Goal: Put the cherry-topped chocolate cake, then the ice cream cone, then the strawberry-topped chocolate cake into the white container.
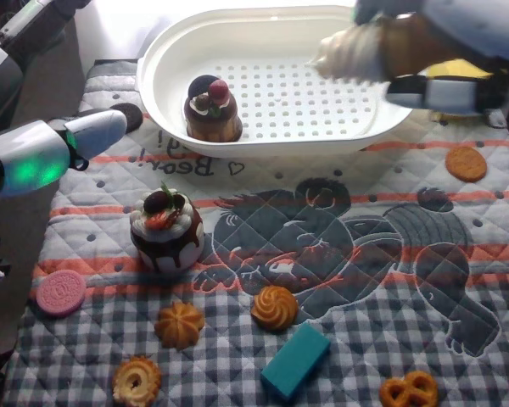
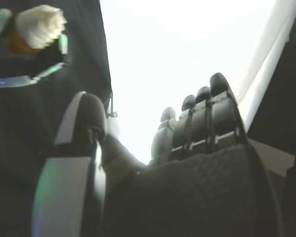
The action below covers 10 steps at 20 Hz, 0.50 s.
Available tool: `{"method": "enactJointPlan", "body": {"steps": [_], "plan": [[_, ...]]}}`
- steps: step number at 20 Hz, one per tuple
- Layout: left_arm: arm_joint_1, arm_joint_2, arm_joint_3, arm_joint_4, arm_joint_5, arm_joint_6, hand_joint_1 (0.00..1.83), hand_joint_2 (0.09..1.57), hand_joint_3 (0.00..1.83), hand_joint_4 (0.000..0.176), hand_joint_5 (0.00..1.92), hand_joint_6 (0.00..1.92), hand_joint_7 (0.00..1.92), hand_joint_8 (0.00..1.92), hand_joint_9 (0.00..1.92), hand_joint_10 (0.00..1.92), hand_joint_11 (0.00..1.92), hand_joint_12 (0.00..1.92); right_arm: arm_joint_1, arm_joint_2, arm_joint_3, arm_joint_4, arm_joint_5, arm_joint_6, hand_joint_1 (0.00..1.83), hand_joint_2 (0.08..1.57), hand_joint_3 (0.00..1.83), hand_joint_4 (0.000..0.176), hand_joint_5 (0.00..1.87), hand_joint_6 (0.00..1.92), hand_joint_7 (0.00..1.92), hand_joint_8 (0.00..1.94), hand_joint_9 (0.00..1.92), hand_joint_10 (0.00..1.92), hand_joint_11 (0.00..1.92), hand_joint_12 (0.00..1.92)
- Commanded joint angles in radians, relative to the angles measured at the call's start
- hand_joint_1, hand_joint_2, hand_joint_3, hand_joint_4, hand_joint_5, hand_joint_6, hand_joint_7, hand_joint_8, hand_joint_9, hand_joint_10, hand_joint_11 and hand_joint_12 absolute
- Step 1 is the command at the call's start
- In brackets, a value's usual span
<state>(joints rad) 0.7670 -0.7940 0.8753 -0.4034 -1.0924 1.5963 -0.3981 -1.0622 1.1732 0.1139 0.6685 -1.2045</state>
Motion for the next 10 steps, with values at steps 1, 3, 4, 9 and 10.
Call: {"method": "enactJointPlan", "body": {"steps": [1, 3, 4, 9, 10], "plan": [[-0.004, 0.001, 0.001, 0.016, -0.128, -0.004, 0.74, 1.19, 0.00, 0.116, 0.00, 0.00, 0.00, 0.00, 0.00, 0.00, 0.00, 0.59, 0.022, -0.012, 0.018, 0.026, 0.054, -0.024, 1.10, 1.25, 0.00, 0.000, 0.73, 1.35, 0.93, 1.93, 1.14, 1.92, 1.28, 1.92], [-0.003, -0.006, 0.002, 0.019, -0.129, -0.004, 0.72, 1.19, 0.00, 0.113, 0.01, 0.00, 0.00, 0.00, 0.00, 0.00, 0.00, 0.69, 0.052, -0.081, 0.091, 0.048, -0.017, -0.029, 1.08, 1.26, 0.00, 0.000, 0.72, 1.38, 0.99, 1.89, 1.20, 1.92, 1.34, 1.92], [-0.003, -0.010, 0.003, 0.023, -0.128, -0.004, 0.70, 1.20, 0.00, 0.122, 0.00, 0.00, 0.00, 0.00, 0.00, 0.00, 0.00, 0.61, 0.076, -0.136, 0.150, 0.067, -0.085, -0.038, 1.14, 1.28, 0.00, 0.000, 0.68, 1.30, 0.75, 1.72, 0.66, 1.79, 0.37, 1.92], [-0.005, -0.038, 0.028, 0.033, -0.094, -0.029, 0.76, 1.17, 0.00, 0.124, 0.04, 0.01, 0.00, 0.00, 0.00, 0.00, 0.00, 0.08, 0.089, -0.256, 0.292, 0.143, -0.198, -0.050, 1.03, 1.25, 0.00, 0.000, 0.19, 0.83, 0.39, 0.98, 0.37, 1.49, 0.27, 1.92], [-0.005, -0.039, 0.030, 0.035, -0.093, -0.041, 0.78, 1.16, 0.00, 0.139, 0.05, 0.00, 0.00, 0.00, 0.00, 0.00, 0.00, 0.05, 0.089, -0.259, 0.297, 0.151, -0.202, -0.051, 0.89, 1.25, 0.00, 0.008, 0.04, 0.45, 0.13, 0.51, 0.07, 0.90, 0.05, 1.64]]}}
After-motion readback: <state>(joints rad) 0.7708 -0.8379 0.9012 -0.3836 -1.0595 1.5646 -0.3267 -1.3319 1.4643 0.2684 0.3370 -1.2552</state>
